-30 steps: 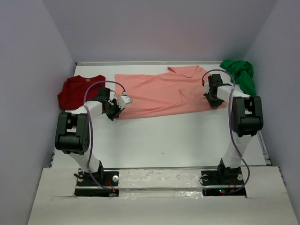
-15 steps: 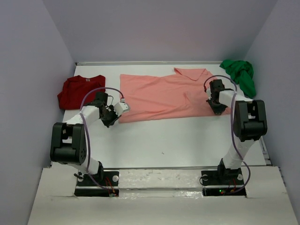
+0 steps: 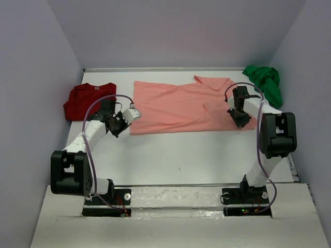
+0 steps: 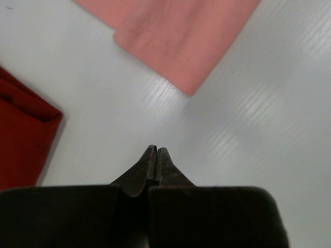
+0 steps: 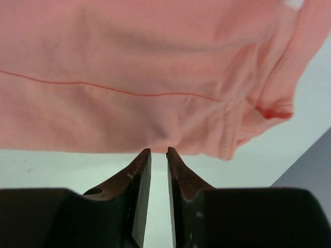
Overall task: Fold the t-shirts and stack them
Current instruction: Fold the tshirt
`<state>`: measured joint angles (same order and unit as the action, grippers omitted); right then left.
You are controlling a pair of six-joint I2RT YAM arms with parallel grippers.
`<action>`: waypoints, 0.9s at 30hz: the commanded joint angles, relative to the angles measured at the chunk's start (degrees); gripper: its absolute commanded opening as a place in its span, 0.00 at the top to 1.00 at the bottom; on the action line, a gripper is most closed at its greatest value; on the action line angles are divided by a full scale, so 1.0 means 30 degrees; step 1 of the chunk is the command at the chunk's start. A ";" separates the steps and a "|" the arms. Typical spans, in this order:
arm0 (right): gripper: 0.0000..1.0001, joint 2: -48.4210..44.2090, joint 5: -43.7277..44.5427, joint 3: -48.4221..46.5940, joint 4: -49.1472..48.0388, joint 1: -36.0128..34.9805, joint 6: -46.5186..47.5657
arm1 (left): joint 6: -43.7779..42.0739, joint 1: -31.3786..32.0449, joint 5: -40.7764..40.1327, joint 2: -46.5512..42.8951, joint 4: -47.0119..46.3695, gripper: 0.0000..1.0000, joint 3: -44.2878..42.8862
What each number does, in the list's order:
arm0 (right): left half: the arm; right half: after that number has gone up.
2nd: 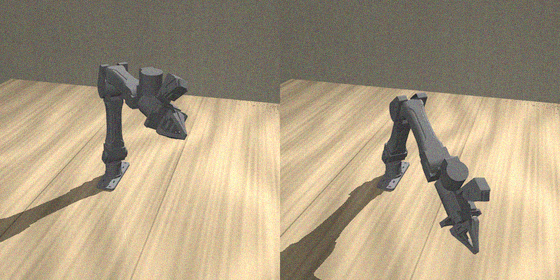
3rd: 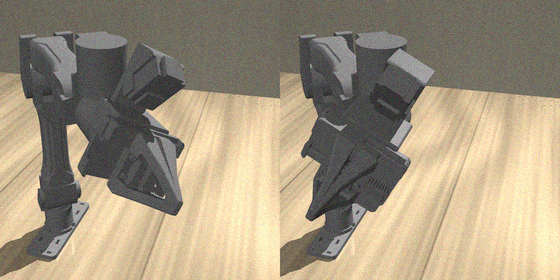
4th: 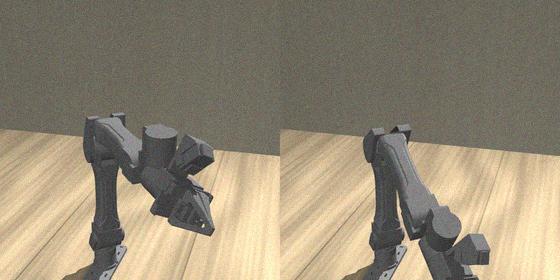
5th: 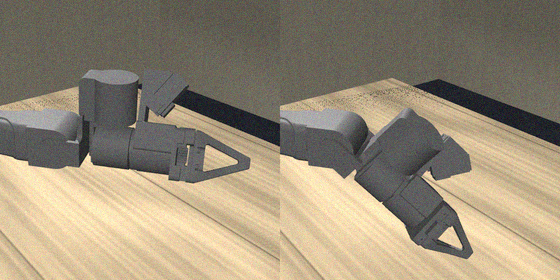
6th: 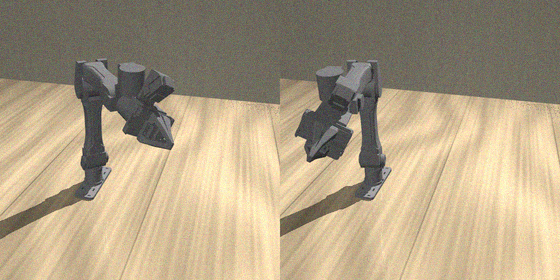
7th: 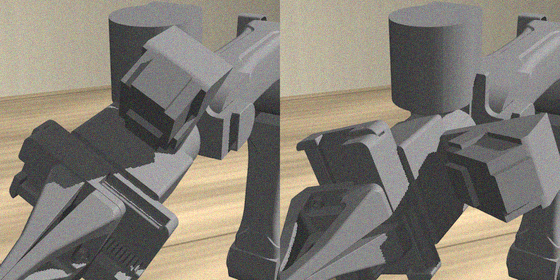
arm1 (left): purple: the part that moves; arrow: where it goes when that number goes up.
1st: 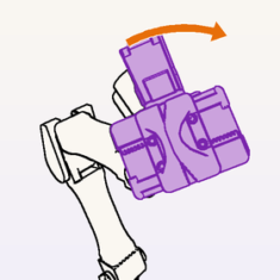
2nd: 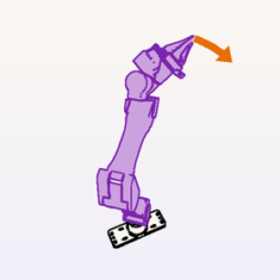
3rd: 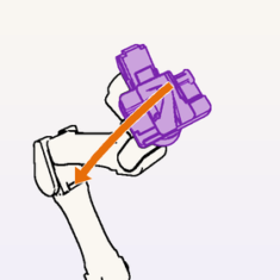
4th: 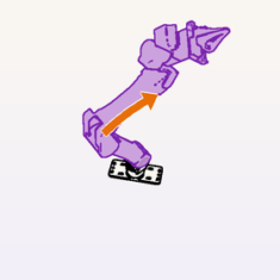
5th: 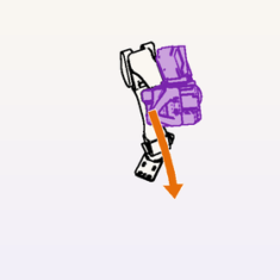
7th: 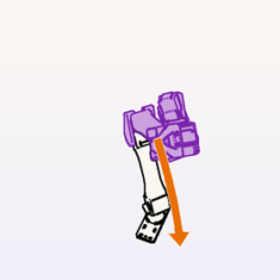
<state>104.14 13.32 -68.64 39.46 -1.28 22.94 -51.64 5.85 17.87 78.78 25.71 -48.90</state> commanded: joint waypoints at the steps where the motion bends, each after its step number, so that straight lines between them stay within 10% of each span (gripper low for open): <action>1: 0.63 -0.1694 -0.1332 -0.3269 0.1780 0.0133 0.0088 | 0.1447 -0.0103 -0.0769 -0.2437 -0.1886 0.95 -0.0983; 8: 0.58 -0.1170 -0.1980 -0.6939 0.3281 0.0133 -0.0057 | 0.2358 -0.0103 0.1158 -0.2155 -0.2303 0.75 -0.2006; 12: 1.00 -0.0030 -0.1747 -0.7645 0.2668 0.0133 -0.0612 | 0.3353 -0.0103 0.1866 -0.0980 -0.3351 0.73 -0.2448; 20: 1.00 0.3863 -0.1510 -1.1592 0.2489 0.0133 -0.1493 | 0.5550 -0.0103 0.2480 0.2382 -0.6080 1.00 -0.4375; 27: 1.00 0.6389 -0.0778 -1.4792 0.2199 0.0133 -0.1114 | 0.7161 -0.0103 0.2863 0.6109 -0.6841 1.00 -0.7544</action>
<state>122.37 9.45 -106.69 47.20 -1.17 19.66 -34.00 5.82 24.45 95.33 8.75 -67.59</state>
